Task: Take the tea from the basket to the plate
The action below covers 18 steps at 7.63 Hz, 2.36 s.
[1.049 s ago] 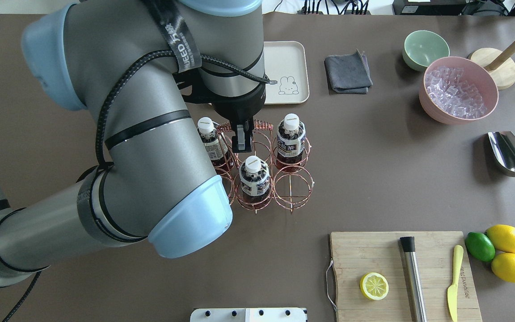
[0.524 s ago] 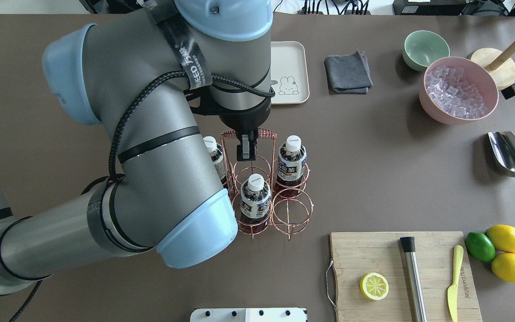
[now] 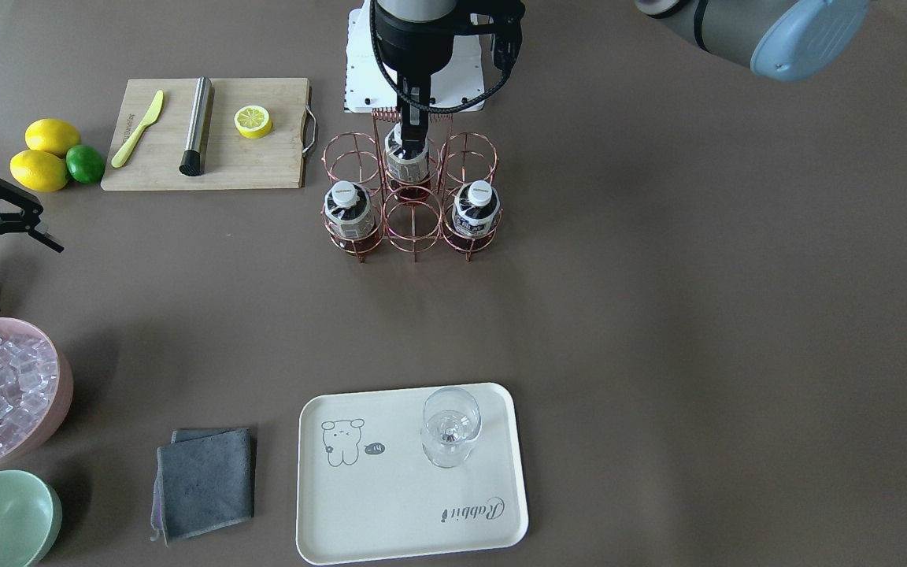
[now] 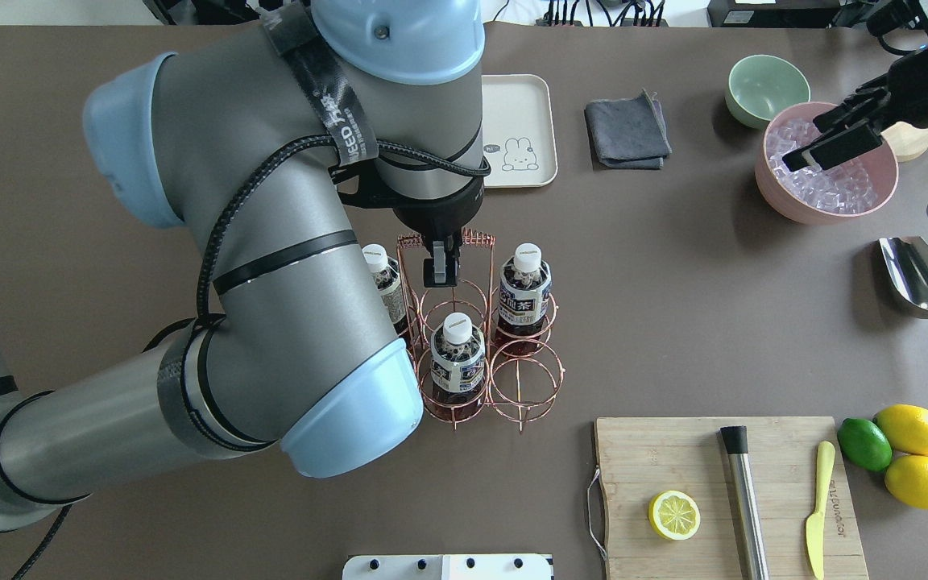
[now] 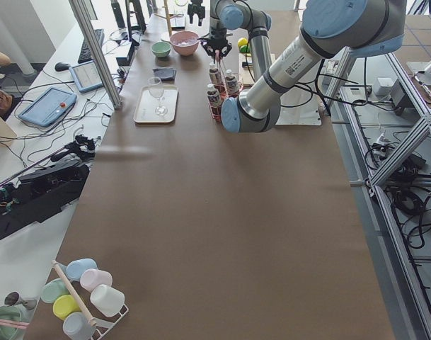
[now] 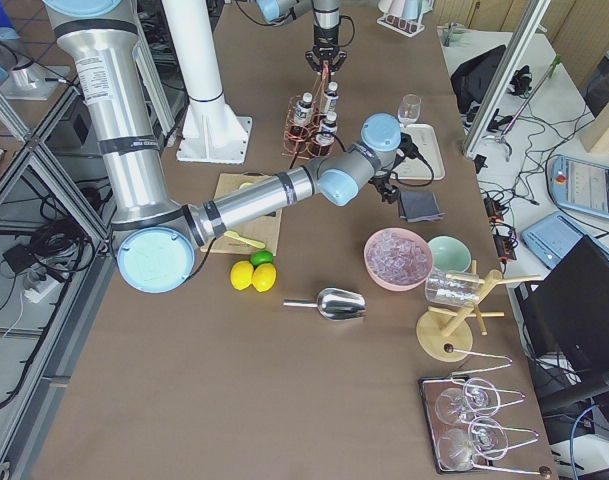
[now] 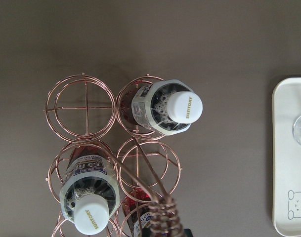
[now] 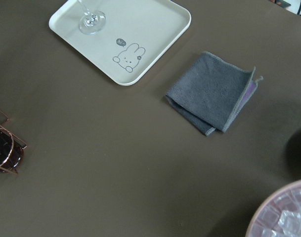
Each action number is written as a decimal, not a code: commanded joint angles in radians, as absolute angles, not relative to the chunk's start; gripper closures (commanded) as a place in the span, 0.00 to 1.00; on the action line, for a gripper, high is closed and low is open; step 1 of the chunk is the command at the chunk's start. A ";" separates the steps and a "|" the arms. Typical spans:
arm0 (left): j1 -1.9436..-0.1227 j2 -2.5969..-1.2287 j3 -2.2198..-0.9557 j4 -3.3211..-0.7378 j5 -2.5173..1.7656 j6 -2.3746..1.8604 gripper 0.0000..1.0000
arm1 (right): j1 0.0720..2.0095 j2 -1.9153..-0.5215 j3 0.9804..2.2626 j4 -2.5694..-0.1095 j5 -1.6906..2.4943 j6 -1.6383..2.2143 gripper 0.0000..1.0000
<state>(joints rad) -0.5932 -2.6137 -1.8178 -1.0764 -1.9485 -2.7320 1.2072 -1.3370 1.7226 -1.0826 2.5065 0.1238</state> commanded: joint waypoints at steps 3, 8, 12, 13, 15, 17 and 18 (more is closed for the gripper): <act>-0.594 -2.614 -1.833 -1.069 -1.948 -2.735 1.00 | 1.074 -1.220 1.608 -0.739 2.400 0.114 0.00; -0.588 -2.614 -1.833 -1.066 -1.951 -2.737 1.00 | 0.912 -1.143 1.666 -0.586 2.310 0.176 0.00; -0.583 -2.615 -1.830 -1.066 -1.951 -2.737 1.00 | 0.818 -1.147 1.715 -0.470 2.304 0.381 0.02; -0.583 -2.615 -1.830 -1.066 -1.951 -2.737 1.00 | 0.783 -1.157 1.706 -0.381 2.269 0.462 0.02; -0.580 -2.614 -1.829 -1.066 -1.951 -2.735 1.00 | 0.744 -1.166 1.683 -0.350 2.224 0.463 0.04; -0.580 -2.612 -1.827 -1.066 -1.950 -2.735 1.00 | 0.695 -1.170 1.657 -0.307 2.177 0.463 0.05; -0.580 -2.612 -1.827 -1.066 -1.951 -2.735 1.00 | 0.687 -1.170 1.648 -0.305 2.178 0.456 0.05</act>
<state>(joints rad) -0.5801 -2.6129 -1.8277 -1.0662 -1.9506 -2.7352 0.7124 -1.1683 1.6696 -0.3272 2.1934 0.4618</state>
